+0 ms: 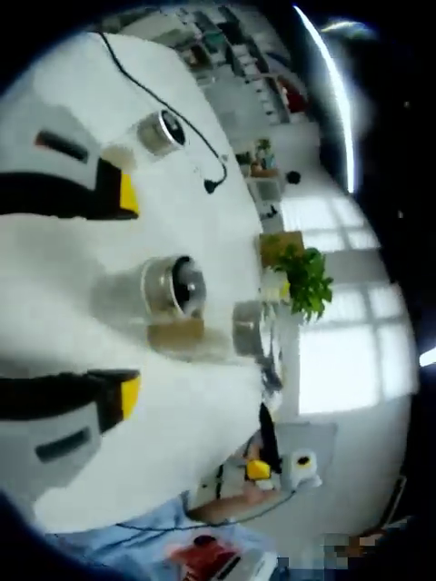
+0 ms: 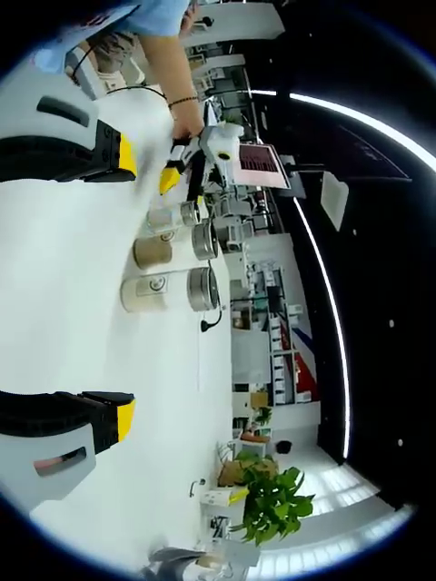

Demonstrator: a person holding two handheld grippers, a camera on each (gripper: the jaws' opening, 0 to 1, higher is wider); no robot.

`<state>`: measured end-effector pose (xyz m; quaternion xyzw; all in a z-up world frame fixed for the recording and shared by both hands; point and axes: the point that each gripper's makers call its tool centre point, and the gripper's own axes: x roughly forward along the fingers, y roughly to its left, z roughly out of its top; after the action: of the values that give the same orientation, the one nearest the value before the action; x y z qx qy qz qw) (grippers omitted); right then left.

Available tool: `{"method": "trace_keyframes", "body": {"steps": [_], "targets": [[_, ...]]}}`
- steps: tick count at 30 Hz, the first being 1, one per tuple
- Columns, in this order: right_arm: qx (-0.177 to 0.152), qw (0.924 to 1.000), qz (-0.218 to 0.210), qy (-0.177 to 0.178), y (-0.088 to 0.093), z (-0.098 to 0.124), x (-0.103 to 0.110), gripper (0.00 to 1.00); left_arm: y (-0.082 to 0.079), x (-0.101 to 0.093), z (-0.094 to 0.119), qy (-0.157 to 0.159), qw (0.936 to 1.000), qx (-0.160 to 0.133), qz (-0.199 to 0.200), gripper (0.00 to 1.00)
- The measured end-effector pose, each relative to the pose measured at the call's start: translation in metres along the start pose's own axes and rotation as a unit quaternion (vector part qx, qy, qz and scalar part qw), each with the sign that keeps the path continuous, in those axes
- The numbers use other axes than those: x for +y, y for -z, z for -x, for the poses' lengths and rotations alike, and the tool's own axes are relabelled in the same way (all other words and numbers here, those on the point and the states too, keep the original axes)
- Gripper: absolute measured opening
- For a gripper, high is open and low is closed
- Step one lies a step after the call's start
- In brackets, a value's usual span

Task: Rotate the seasoning bottle until the label or dispensing opening points toward the visible target arrow and the bottle remains upright within the marked orientation range

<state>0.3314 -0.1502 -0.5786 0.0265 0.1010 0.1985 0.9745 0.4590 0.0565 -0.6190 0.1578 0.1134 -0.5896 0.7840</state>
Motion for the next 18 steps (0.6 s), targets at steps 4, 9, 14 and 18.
{"method": "trace_keyframes", "body": {"steps": [4, 9, 14, 18], "targets": [[0.000, 1.0000, 0.005, 0.004, 0.000, 0.003, -0.002, 0.99, 0.002, -0.009, -0.005, 0.065, 0.9973, 0.017, -0.031, 0.74], [0.004, 0.9999, 0.007, 0.008, 0.002, 0.003, -0.007, 0.99, 0.000, 0.008, -0.013, 0.086, 0.9957, 0.009, -0.036, 0.71], [0.008, 0.9999, 0.008, 0.006, 0.002, 0.002, -0.009, 0.99, 0.005, 0.005, -0.026, 0.120, 0.9910, 0.023, -0.053, 0.62], [0.004, 0.9999, 0.012, 0.008, -0.001, 0.004, -0.009, 0.99, 0.010, 0.004, -0.034, 0.133, 0.9894, 0.030, -0.052, 0.60]]}}
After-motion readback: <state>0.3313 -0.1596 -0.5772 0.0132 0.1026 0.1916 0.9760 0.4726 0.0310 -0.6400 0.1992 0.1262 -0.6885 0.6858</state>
